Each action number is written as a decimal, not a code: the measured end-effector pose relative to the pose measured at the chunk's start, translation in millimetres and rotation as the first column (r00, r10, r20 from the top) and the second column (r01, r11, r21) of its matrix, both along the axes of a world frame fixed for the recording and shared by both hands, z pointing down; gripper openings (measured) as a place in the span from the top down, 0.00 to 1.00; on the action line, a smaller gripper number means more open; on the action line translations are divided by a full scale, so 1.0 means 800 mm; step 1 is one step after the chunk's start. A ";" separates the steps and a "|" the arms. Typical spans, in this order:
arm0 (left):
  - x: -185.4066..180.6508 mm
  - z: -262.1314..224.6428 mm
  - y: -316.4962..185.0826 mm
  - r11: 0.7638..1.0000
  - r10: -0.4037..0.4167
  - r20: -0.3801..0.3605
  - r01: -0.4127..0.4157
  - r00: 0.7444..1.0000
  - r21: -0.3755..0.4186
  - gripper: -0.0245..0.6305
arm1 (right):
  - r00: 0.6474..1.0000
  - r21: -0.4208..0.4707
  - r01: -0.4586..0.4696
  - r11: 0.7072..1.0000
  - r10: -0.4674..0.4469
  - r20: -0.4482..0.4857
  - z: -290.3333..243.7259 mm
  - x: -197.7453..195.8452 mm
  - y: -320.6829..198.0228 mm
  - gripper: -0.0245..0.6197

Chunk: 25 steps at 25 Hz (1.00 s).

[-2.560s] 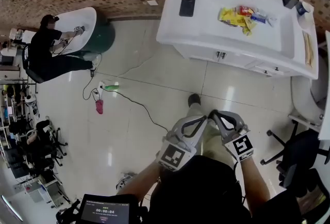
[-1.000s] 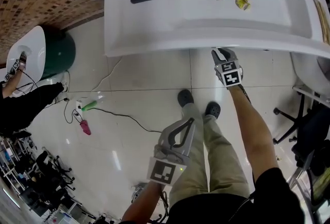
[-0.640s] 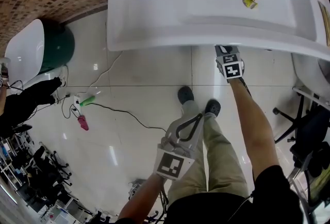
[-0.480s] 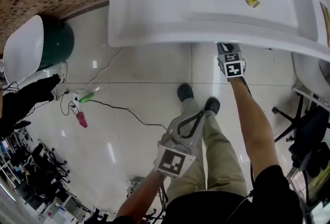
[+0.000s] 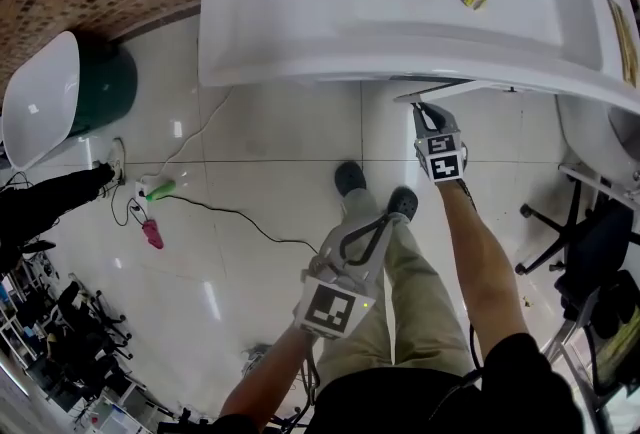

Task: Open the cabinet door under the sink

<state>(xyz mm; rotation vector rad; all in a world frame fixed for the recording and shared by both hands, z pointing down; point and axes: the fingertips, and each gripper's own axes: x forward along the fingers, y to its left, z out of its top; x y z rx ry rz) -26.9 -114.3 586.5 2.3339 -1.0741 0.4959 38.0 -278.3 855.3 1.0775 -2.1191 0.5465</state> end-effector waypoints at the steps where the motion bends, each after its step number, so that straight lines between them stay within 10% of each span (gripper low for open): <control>1: 0.005 0.000 0.004 1.000 0.005 -0.001 -0.005 1.000 -0.001 0.94 | 1.000 -0.003 0.013 1.000 -0.013 -0.002 0.000 0.004 0.008 0.91; 25: 0.139 -0.013 0.089 0.987 0.162 -0.014 -0.162 0.987 -0.004 0.94 | 0.997 -0.048 0.037 0.998 -0.040 -0.063 0.004 0.172 0.168 0.92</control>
